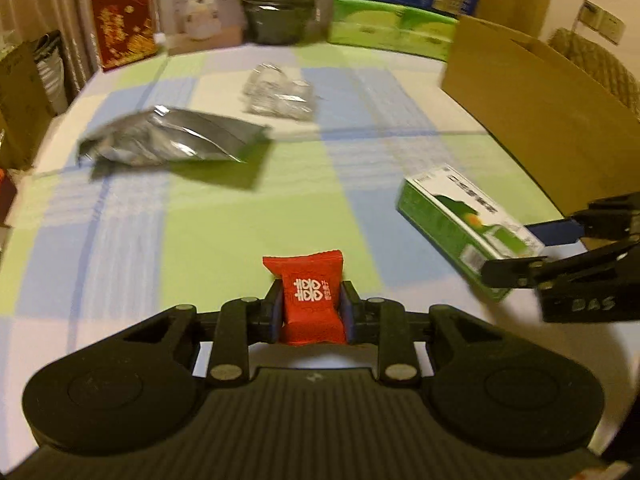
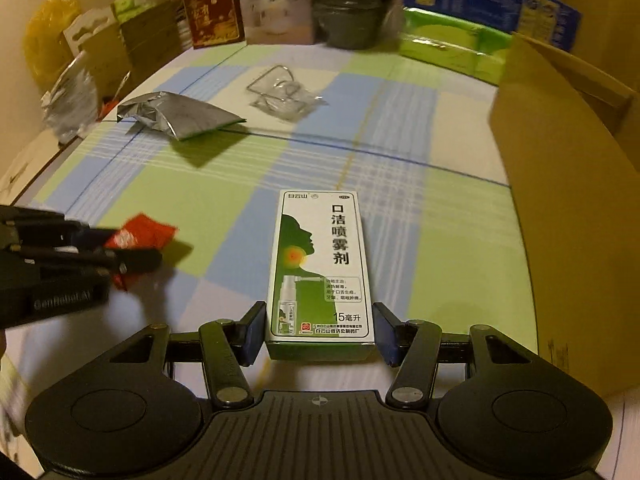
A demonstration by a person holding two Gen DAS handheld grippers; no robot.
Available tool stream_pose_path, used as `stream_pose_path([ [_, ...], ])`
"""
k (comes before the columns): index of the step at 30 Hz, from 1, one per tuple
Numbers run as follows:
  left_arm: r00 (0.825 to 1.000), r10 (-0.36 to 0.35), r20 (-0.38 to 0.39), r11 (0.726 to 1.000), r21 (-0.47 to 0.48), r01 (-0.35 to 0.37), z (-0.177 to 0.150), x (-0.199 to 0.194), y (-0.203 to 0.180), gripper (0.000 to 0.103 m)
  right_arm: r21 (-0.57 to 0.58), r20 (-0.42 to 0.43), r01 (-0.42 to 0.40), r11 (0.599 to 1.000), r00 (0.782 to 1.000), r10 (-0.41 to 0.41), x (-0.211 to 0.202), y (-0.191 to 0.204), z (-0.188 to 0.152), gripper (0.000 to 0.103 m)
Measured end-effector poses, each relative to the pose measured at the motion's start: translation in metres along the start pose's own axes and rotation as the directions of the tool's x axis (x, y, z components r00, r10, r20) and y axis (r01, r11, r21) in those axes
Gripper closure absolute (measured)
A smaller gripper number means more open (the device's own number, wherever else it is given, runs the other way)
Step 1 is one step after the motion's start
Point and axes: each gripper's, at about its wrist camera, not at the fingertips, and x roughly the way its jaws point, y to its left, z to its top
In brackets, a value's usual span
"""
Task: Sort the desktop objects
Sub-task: 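Lift the spray box and red candy with both tools toward the cardboard box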
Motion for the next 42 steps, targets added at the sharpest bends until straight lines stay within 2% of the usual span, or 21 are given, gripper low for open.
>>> stream_pose_path([
  [3, 1.0, -0.02, -0.005, 1.0, 0.017, 0.02, -0.012, 0.002, -0.017, 0.08, 0.021, 0.04, 0.005, 1.0, 0.999, -0.005, -0.002, -0.002, -0.004, 0.05],
  [7, 1.0, 0.006, 0.016, 0.996, 0.084, -0.007, -0.017, 0.004, -0.03, 0.079, -0.008, 0.078, 0.006, 1.0, 0.997, -0.005, -0.002, -0.001, -0.001, 0.044],
  [11, 1.0, -0.009, 0.026, 0.999, 0.047, 0.008, -0.017, 0.005, -0.024, 0.078, -0.019, 0.075, 0.011, 1.0, 0.997, -0.009, 0.003, 0.001, -0.003, 0.042],
  [16, 0.999, 0.018, 0.038, 0.999, 0.044, -0.019, -0.019, 0.003, -0.021, 0.073, -0.002, 0.087, 0.002, 1.0, 0.996, -0.001, 0.008, -0.004, 0.0, 0.042],
  [19, 0.999, 0.031, 0.043, 0.999, 0.04, -0.033, -0.018, 0.003, -0.02, 0.063, 0.007, 0.088, -0.003, 1.0, 0.996, 0.003, 0.01, -0.005, 0.0, 0.042],
  [21, 0.998, 0.04, 0.046, 0.998, 0.043, -0.042, -0.017, 0.003, -0.021, 0.061, 0.008, 0.086, -0.005, 1.0, 0.996, 0.004, 0.011, -0.004, 0.001, 0.042],
  [29, 0.996, 0.066, 0.055, 0.995, 0.077, -0.071, -0.017, 0.003, -0.026, 0.065, 0.026, 0.102, 0.007, 1.0, 0.995, -0.009, 0.012, -0.009, 0.004, 0.041],
  [33, 0.997, 0.067, 0.049, 0.992, 0.1, -0.072, -0.018, 0.005, -0.031, 0.077, 0.024, 0.1, 0.01, 1.0, 0.995, -0.013, 0.014, -0.008, 0.005, 0.041],
  [42, 0.995, 0.078, 0.054, 0.992, 0.096, -0.083, -0.018, 0.005, -0.03, 0.079, 0.011, 0.091, 0.016, 1.0, 0.996, -0.017, 0.02, -0.006, 0.007, 0.041],
])
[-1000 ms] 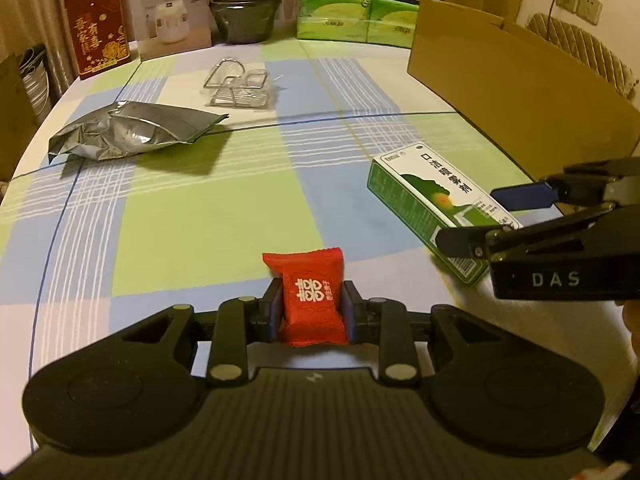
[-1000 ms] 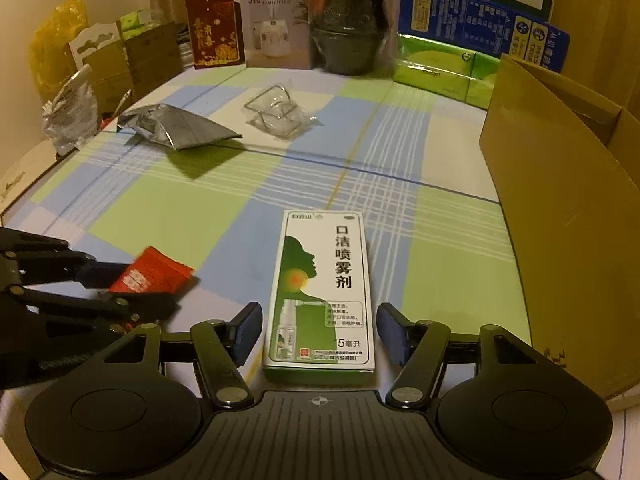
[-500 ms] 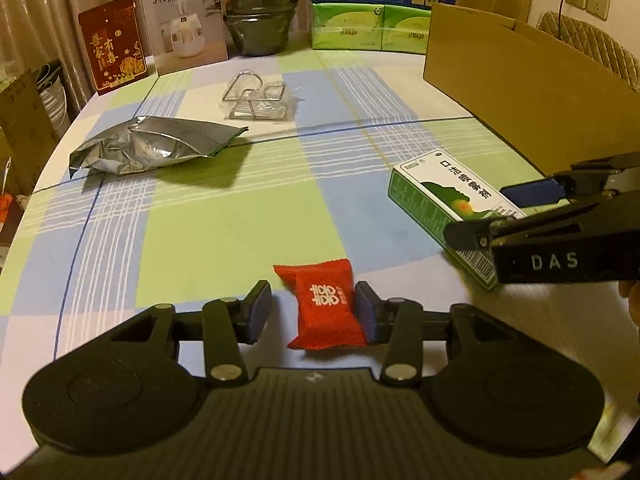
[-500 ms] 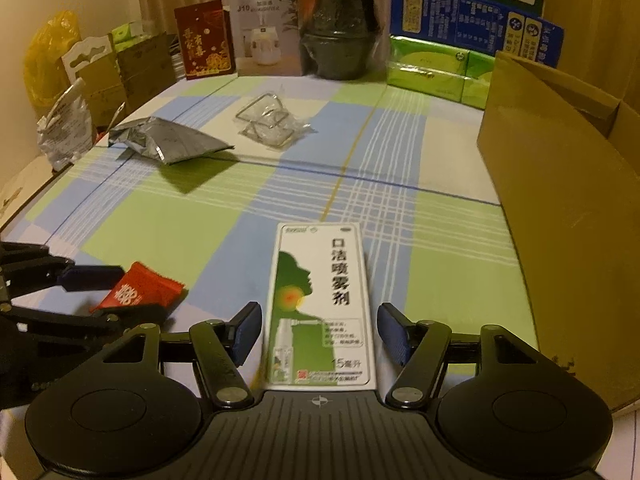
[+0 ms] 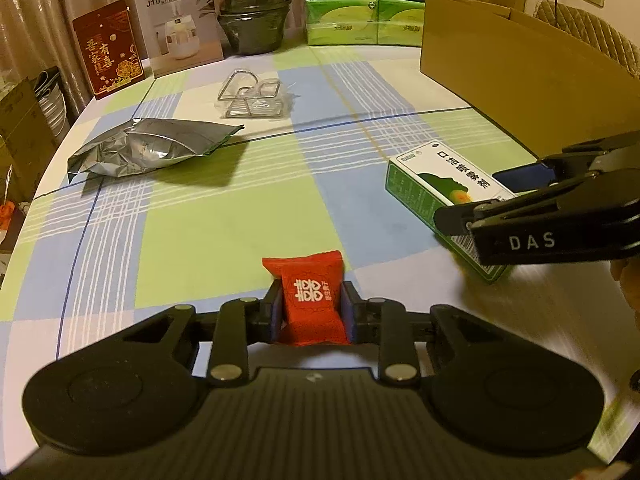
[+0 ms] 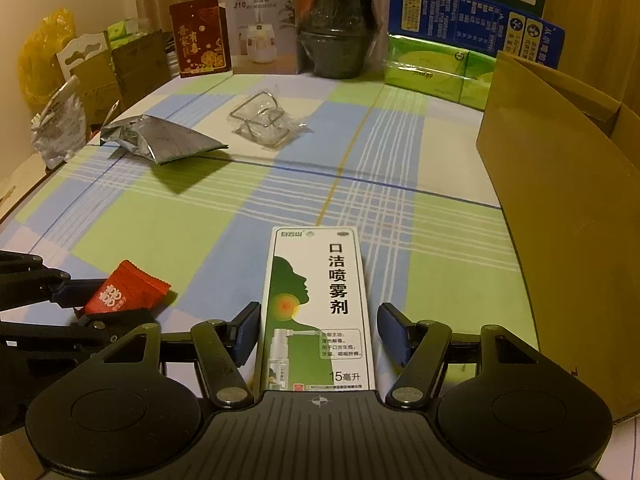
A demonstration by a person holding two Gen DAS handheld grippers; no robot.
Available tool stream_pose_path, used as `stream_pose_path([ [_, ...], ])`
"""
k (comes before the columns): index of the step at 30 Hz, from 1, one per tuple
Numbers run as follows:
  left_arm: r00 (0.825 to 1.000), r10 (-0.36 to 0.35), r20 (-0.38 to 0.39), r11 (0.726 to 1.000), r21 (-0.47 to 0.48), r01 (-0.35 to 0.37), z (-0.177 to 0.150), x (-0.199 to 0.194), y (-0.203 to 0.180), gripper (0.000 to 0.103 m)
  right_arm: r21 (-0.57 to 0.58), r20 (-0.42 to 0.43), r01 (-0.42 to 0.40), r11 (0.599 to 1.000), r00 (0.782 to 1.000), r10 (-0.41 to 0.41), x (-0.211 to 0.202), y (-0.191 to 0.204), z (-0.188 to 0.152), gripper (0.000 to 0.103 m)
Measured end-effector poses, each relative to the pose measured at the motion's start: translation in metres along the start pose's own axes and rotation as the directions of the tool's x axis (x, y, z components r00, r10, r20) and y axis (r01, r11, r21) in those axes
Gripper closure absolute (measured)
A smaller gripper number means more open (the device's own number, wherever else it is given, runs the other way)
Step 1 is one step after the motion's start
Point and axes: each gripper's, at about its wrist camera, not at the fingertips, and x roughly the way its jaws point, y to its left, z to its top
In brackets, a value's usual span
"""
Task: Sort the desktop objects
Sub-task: 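Lift the spray box and red candy with both tools toward the cardboard box, then carry the spray box and red candy with both tools over the cardboard box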
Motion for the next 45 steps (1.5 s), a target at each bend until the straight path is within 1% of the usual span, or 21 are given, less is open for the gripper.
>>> stream_pose_path([
  [4, 1.0, -0.007, -0.002, 1.0, -0.005, 0.007, 0.001, 0.0, 0.0, 0.08, 0.004, -0.008, -0.001, 1.0, 1.0, 0.001, 0.003, 0.0, 0.0, 0.043],
  [6, 1.0, -0.007, -0.005, 1.0, -0.009, 0.007, 0.001, 0.0, 0.001, 0.08, 0.008, -0.009, -0.004, 1.0, 1.0, 0.004, 0.003, 0.001, 0.0, 0.05],
  [11, 1.0, -0.027, 0.003, 0.999, -0.043, 0.027, 0.004, -0.002, 0.004, 0.08, 0.022, -0.012, -0.006, 1.0, 1.0, 0.007, 0.0, 0.001, -0.001, 0.05],
  [18, 0.999, -0.04, 0.023, 0.998, -0.049, 0.041, 0.009, -0.007, 0.001, 0.08, 0.037, 0.015, 0.003, 0.999, 1.0, -0.004, -0.009, -0.002, -0.001, 0.05],
  [24, 0.999, -0.047, 0.022, 0.997, -0.062, 0.049, 0.009, -0.007, 0.0, 0.08, 0.029, 0.016, 0.004, 1.0, 1.0, -0.004, -0.017, -0.002, -0.004, 0.05],
  [26, 0.999, -0.051, 0.017, 0.997, -0.058, 0.052, 0.008, -0.006, -0.001, 0.08, 0.067, 0.012, -0.011, 0.998, 1.0, 0.01, -0.021, -0.007, -0.004, 0.05],
  [28, 0.998, -0.055, 0.017, 0.997, -0.058, 0.056, 0.008, -0.009, -0.002, 0.08, 0.127, 0.015, -0.023, 0.992, 1.0, 0.021, -0.029, -0.015, -0.003, 0.05],
  [31, 0.997, -0.072, 0.023, 0.994, -0.082, 0.073, 0.009, -0.014, -0.004, 0.08, 0.144, 0.02, -0.015, 0.989, 1.0, 0.012, -0.043, -0.021, -0.005, 0.05],
  [36, 0.998, -0.06, 0.037, 0.991, -0.114, 0.064, 0.013, -0.027, -0.012, 0.08, 0.19, 0.03, -0.028, 0.981, 0.999, 0.022, -0.068, -0.026, -0.005, 0.05],
  [41, 0.995, -0.064, 0.078, 0.979, -0.188, 0.078, 0.017, -0.055, -0.018, 0.08, 0.205, 0.063, -0.055, 0.977, 0.997, 0.042, -0.099, -0.027, -0.003, 0.05],
  [45, 0.993, -0.061, 0.1, 0.975, -0.208, 0.08, 0.019, -0.081, -0.028, 0.08, 0.222, 0.085, -0.054, 0.974, 0.996, 0.035, -0.125, -0.033, -0.007, 0.05],
])
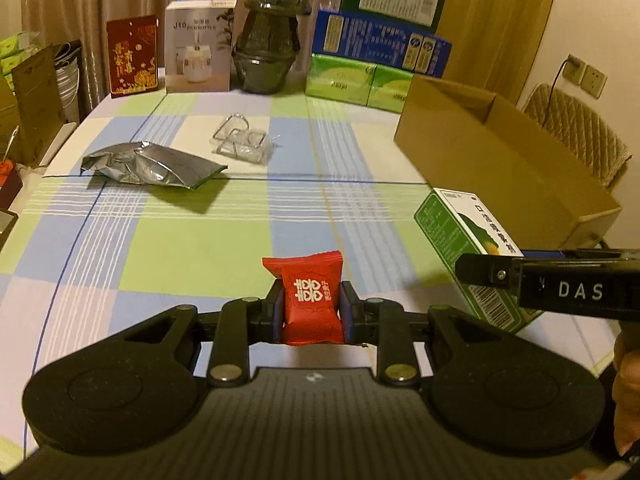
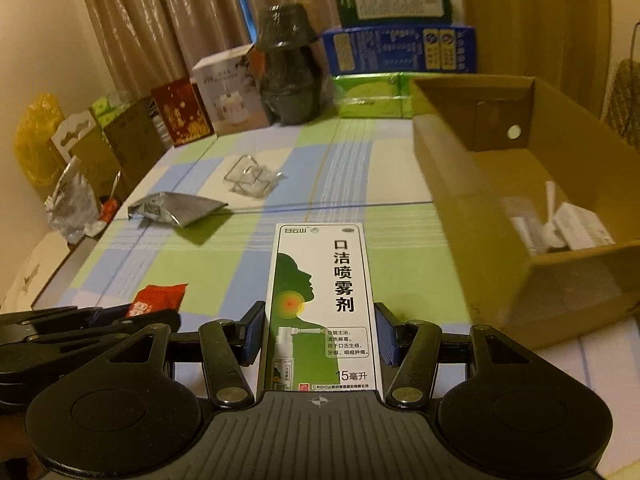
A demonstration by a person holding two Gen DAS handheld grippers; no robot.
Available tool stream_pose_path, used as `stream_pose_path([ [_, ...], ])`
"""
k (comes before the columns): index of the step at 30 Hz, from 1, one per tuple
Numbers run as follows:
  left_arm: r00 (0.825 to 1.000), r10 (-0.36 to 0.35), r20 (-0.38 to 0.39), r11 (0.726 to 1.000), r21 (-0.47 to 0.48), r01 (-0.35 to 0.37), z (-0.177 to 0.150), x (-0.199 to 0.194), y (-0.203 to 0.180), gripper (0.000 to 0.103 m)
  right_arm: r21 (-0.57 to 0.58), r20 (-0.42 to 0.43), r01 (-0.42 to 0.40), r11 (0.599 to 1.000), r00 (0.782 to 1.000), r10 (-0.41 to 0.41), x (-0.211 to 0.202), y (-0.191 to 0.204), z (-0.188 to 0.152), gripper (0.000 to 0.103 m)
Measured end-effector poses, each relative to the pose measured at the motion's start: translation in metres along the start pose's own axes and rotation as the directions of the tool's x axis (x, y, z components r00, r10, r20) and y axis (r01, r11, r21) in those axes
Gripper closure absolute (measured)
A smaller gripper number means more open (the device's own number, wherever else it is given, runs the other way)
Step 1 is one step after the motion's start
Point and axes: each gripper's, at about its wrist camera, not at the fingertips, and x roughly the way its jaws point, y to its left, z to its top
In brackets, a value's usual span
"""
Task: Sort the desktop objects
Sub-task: 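Carry the spray box and red candy with both tools over the cardboard box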
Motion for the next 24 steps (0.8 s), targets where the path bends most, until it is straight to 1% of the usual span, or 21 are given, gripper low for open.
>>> stream_pose_path([
  [7, 0.999, 0.006, 0.033, 1.0, -0.003, -0.006, -0.005, -0.039, -0.023, 0.08, -0.01, 0.047, 0.007, 1.0, 0.999, -0.007, -0.047, -0.012, -0.002, 0.05],
  [12, 0.999, -0.003, 0.043, 1.0, 0.017, 0.003, -0.009, -0.057, -0.046, 0.08, -0.014, 0.09, 0.038, 0.999, 0.995, -0.037, -0.079, -0.028, -0.002, 0.05],
  [18, 0.998, -0.044, 0.043, 0.998, 0.053, 0.042, -0.007, -0.065, -0.08, 0.08, 0.026, 0.122, 0.068, 0.997, 0.99, -0.071, -0.111, -0.055, -0.008, 0.05],
  [20, 0.997, -0.068, 0.043, 0.996, 0.054, 0.065, -0.004, -0.068, -0.089, 0.08, 0.039, 0.126, 0.083, 0.996, 0.988, -0.087, -0.12, -0.063, -0.011, 0.05],
  [24, 0.995, -0.087, 0.054, 0.993, 0.078, 0.083, -0.002, -0.072, -0.109, 0.08, 0.065, 0.129, 0.109, 0.992, 0.985, -0.117, -0.134, -0.083, -0.016, 0.05],
])
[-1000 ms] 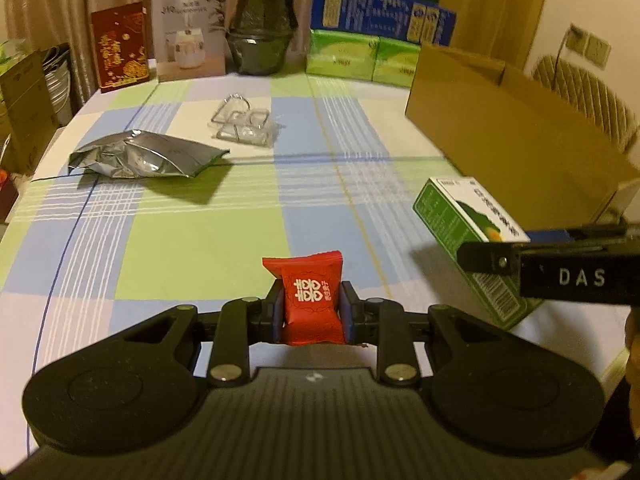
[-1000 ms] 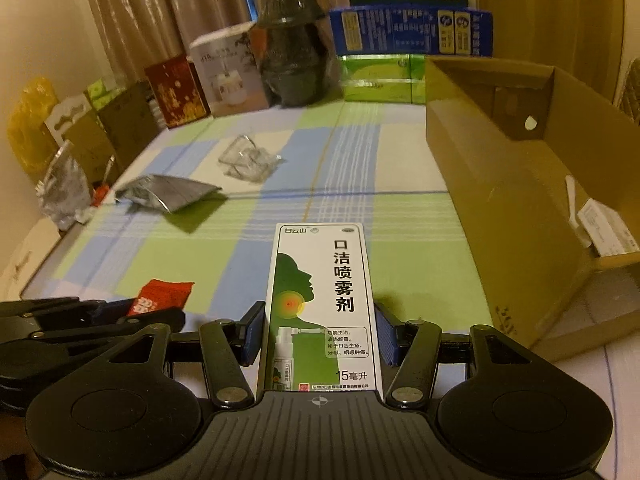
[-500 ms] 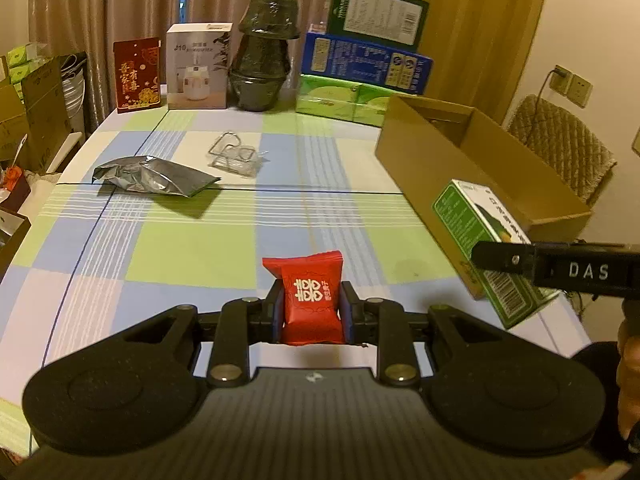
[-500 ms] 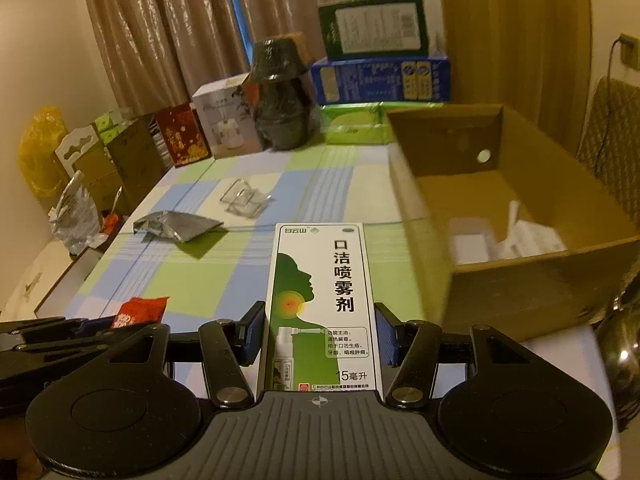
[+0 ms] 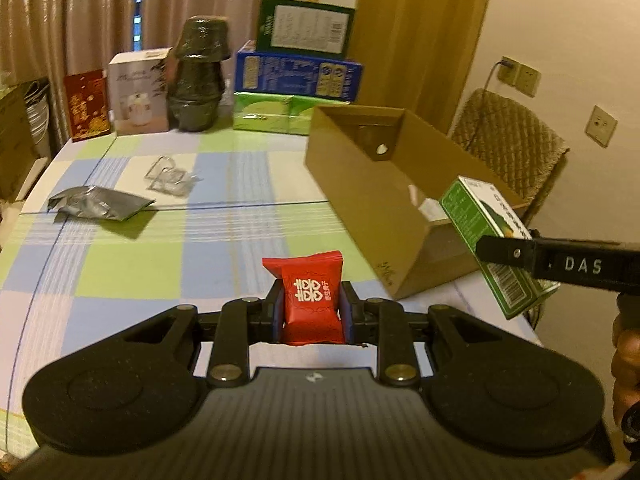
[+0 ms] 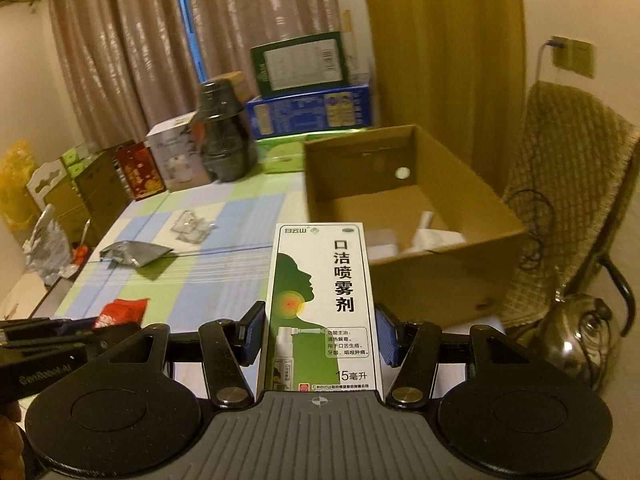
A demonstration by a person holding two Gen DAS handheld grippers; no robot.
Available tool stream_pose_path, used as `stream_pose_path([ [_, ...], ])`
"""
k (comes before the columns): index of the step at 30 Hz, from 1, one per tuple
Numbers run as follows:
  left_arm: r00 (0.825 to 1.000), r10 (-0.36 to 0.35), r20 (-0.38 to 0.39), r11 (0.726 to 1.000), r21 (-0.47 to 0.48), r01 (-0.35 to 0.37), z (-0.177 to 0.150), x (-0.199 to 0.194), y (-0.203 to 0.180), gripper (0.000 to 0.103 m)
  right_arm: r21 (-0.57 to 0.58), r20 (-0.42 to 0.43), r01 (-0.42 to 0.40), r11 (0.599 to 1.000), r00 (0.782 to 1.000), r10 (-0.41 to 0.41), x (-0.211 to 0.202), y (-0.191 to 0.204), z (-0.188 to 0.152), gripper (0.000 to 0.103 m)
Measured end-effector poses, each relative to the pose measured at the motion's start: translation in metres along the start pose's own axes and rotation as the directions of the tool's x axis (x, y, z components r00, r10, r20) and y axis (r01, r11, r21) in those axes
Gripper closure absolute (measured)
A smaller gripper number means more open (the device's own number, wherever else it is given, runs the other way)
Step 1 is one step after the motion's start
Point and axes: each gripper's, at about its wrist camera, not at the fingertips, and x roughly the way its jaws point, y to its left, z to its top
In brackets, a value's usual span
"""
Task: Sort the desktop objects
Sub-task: 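Carry the spray box and red candy with both tools over the cardboard box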
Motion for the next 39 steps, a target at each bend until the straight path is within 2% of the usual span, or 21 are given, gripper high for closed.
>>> stream_pose_path([
  [6, 1.0, -0.027, -0.008, 0.999, 0.024, 0.027, 0.004, 0.006, -0.024, 0.08, 0.013, 0.01, 0.054, 0.998, 0.998, -0.054, -0.013, -0.029, -0.004, 0.05],
  [15, 0.997, -0.069, -0.035, 0.997, 0.026, 0.07, 0.009, 0.022, -0.048, 0.08, 0.028, 0.011, 0.092, 0.995, 0.996, -0.092, -0.018, -0.058, -0.005, 0.05],
  [28, 0.993, -0.108, -0.042, 0.992, 0.054, 0.11, 0.021, 0.038, -0.08, 0.08, 0.038, 0.006, 0.106, 0.994, 0.994, -0.106, -0.014, -0.076, -0.001, 0.05],
  [39, 0.992, -0.12, -0.032, 0.989, 0.082, 0.122, 0.034, 0.052, -0.101, 0.08, 0.006, 0.022, 0.124, 0.992, 0.992, -0.124, -0.009, -0.092, 0.015, 0.05],
])
